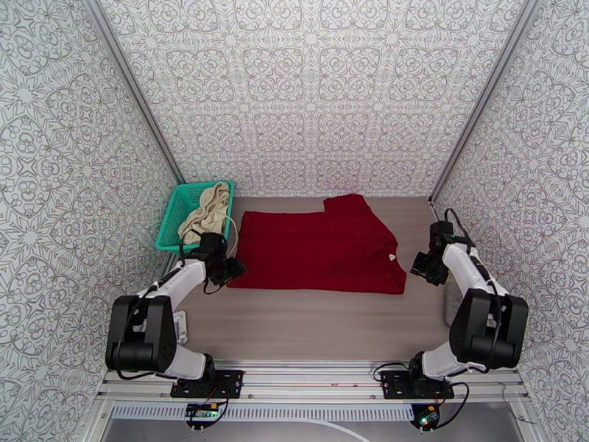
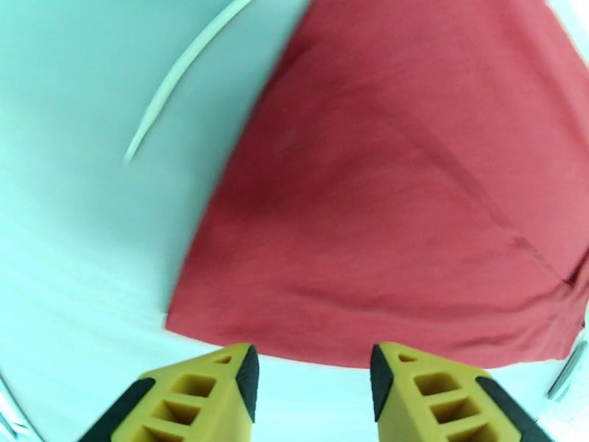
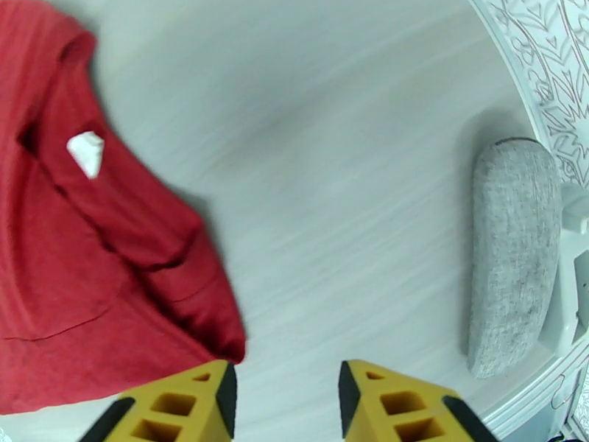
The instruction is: Fold and stack the mixed laundry pile
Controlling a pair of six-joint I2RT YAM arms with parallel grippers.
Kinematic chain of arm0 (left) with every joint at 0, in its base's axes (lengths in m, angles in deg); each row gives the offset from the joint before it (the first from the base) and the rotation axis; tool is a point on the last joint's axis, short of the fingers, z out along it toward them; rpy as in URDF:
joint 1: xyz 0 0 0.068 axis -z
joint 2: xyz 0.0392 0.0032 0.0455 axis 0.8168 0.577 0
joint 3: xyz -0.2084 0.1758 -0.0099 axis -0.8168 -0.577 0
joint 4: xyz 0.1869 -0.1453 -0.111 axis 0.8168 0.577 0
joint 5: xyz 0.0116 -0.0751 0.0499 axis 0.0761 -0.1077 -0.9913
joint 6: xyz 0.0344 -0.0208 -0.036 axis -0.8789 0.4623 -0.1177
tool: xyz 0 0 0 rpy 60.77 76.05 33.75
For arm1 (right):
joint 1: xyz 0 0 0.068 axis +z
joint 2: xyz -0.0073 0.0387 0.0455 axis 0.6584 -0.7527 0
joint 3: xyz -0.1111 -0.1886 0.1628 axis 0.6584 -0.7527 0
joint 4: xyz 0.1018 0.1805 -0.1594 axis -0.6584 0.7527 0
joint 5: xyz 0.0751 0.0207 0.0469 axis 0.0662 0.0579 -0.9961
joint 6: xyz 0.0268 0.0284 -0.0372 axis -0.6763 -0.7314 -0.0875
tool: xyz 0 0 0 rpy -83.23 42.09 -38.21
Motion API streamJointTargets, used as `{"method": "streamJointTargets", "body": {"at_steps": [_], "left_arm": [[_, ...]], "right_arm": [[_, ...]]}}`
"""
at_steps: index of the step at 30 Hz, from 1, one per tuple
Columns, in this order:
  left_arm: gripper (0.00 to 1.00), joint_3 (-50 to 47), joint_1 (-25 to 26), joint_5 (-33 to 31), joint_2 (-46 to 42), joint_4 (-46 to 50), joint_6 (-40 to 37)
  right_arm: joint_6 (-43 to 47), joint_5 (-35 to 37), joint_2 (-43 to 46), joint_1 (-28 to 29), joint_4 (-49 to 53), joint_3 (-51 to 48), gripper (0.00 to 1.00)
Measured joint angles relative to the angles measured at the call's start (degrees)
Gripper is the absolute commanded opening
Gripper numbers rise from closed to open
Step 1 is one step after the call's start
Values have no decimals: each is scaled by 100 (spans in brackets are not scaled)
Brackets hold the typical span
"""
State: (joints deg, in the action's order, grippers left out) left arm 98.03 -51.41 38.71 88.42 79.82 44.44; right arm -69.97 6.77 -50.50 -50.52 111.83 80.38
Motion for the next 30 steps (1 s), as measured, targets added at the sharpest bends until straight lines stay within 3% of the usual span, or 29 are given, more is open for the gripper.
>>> {"method": "streamJointTargets", "body": {"at_steps": [6,12,21,30], "left_arm": [[37,1069,498,142,1213,-385,-232],[35,597,511,210,1899,-820,-146],[34,-1235,479,380,686,-2083,323],[35,-2636,632,479,-782,-2131,938]], "right_arm": [[-723,-973,-850,868,-957,50,31],[-1513,-1204,-1329,850,-1843,-428,32],[-2208,-994,-573,662,-2371,-1388,32],[-2400,-409,741,245,-1624,-2439,34]]}}
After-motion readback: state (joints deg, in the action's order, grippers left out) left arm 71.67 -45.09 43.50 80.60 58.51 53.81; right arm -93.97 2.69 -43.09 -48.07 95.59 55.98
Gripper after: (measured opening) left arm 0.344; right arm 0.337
